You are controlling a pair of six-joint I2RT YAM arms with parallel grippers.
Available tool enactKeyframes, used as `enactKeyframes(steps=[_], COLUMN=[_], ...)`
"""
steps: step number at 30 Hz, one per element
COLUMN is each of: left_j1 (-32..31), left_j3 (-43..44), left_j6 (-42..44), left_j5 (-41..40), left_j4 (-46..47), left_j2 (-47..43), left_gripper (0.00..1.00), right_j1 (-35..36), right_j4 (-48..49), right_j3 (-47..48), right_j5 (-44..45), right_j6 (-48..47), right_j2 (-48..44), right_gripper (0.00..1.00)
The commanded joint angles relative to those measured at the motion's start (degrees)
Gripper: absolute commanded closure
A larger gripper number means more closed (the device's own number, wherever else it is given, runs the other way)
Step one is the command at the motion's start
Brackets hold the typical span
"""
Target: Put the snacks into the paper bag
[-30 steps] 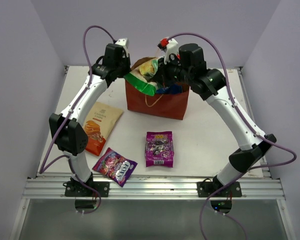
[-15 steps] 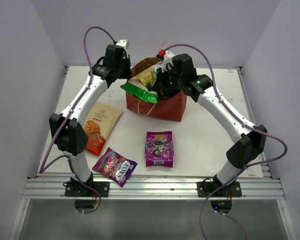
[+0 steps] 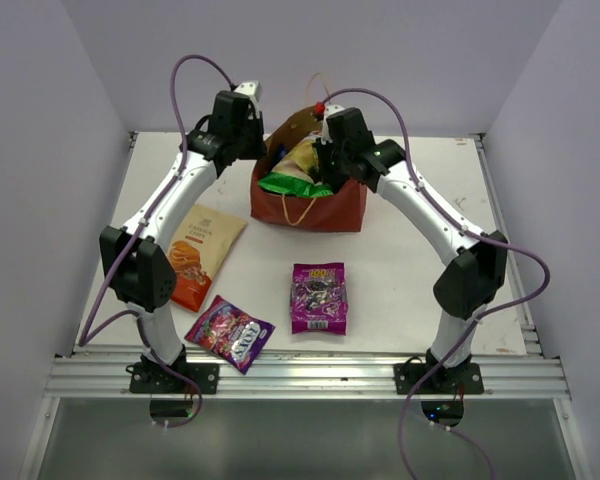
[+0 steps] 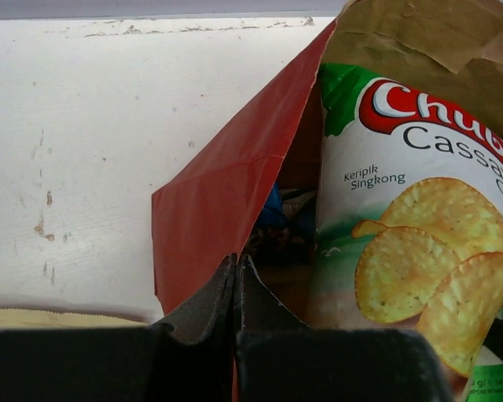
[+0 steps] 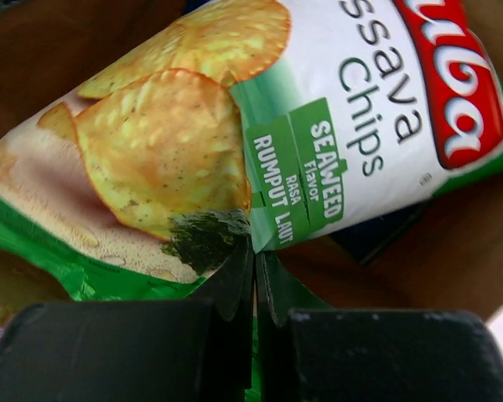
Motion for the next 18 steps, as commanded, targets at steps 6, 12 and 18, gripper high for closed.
enactKeyframes(steps=[6, 12, 18], left_j1=[-0.2, -0.2, -0.2], left_j3=[0.7, 1.3, -1.8], left_j6=[-0.8, -0.8, -1.1], left_j5=[0.6, -0.3, -3.7], left_j4=[1.9, 1.6, 4.0], left_j2=[-2.9, -2.4, -3.7], left_gripper=[1.0, 1.0, 1.0], right_j1=[-0.1, 0.0, 0.4], right_j4=[-9.0, -7.7, -4.2], right_j3=[9.8, 12.2, 21.3], right_j5=[12.2, 9.1, 5.7], right_j6=[-4.3, -4.8, -8.8], right_j2=[4.8, 4.8, -1.0], right_gripper=[1.0, 0.44, 0.31])
